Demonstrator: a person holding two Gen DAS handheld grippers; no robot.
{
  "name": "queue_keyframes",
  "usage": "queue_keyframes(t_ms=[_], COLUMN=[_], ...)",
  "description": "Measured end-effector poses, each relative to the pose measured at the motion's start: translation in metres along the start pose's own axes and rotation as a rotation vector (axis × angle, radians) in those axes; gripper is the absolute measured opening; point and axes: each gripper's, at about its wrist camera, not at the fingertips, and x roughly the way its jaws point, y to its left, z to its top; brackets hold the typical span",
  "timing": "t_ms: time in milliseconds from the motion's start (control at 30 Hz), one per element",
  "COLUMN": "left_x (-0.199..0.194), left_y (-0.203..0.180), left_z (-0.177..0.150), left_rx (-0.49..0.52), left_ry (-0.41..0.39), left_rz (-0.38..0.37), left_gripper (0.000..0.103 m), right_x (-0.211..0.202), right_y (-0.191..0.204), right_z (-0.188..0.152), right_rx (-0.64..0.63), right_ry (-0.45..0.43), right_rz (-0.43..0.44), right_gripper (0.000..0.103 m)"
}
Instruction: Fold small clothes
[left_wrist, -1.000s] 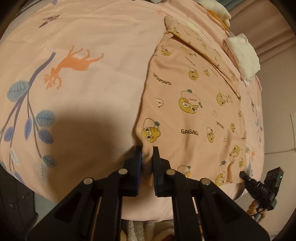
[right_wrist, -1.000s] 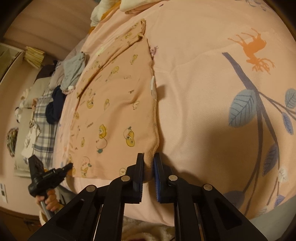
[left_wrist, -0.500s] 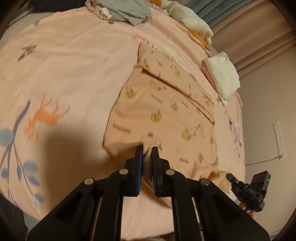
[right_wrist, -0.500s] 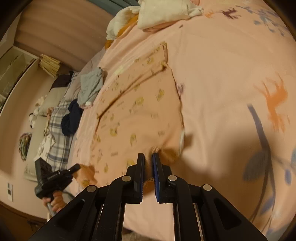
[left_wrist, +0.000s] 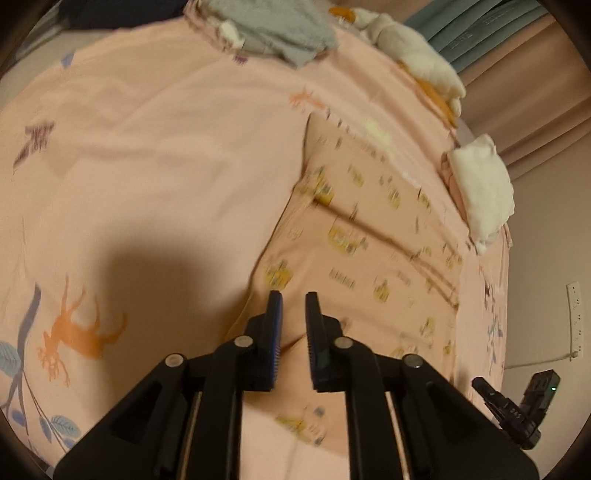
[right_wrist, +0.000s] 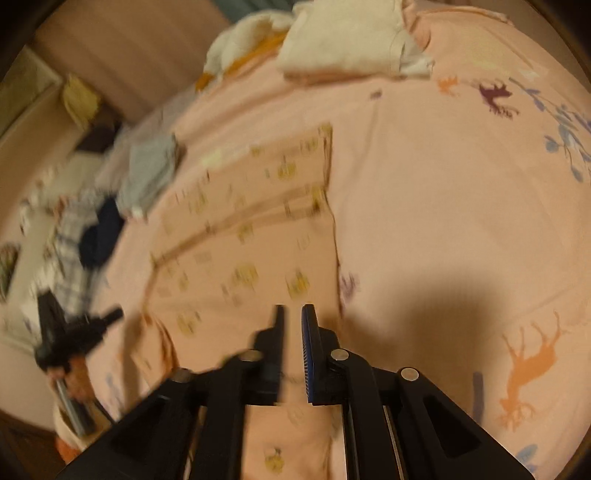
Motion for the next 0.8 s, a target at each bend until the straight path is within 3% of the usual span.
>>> queue_keyframes(t_ms=[67, 100, 167, 333, 400, 533, 567, 667, 800], left_x=[-0.001, -0.001, -0.003, -0.012, -0.012, -0.01, -0.009, -0.005, -0.004], left_y=[0.01, 0.014, 0.017, 0.017, 0.018, 0.015, 0.014, 0.013, 0.016], left_z=[-0.01, -0.017, -0.027, -0.042, -0.046, -0.053, -0.055, -0.06, -0.061], left_rx=[-0.011, -0.021, -0.025, 0.007, -0.01, -0.018, -0.011, -0.013, -0.02], left_ry=[0.043, 0.064, 0.092, 0.086, 0.097, 0.129, 0.131, 0.147, 0.163], left_rz=[-0.009, -0.014, -0.024, -0.016, -0.045, -0.074, -0.064, -0.05, -0.056], left_gripper=[0.03, 0.037, 0.041, 0.044, 0.044, 0.045, 0.046, 0.046, 0.046], right_x=[0.0, 0.0, -0.002, -0.005, -0.003, 0.0, -0.001, 0.0, -0.009], right_y=[-0.007, -0.011, -0.02, -0.025, -0.022, -0.019, -0.018, -0.008, 0.005], right_z=[-0.012, -0.017, -0.03, -0.059, -0.071, -0.091, -0.094, -0.101, -0.073], right_rx=[0.012, 0.029, 0.07, 0.114, 0.095, 0.069, 0.076, 0.035, 0.045], right_ry=[0.053, 0.068, 0.097, 0.191, 0.238, 0.283, 0.267, 0.254, 0.116], right_rz=[0.0, -0.002, 0.002, 0.097, 0.085, 0.076, 0.108, 0.235, 0.33], right_gripper=[0.014, 0.025, 0.042, 0.046, 0.052, 0.053, 0.053, 0.01, 0.01])
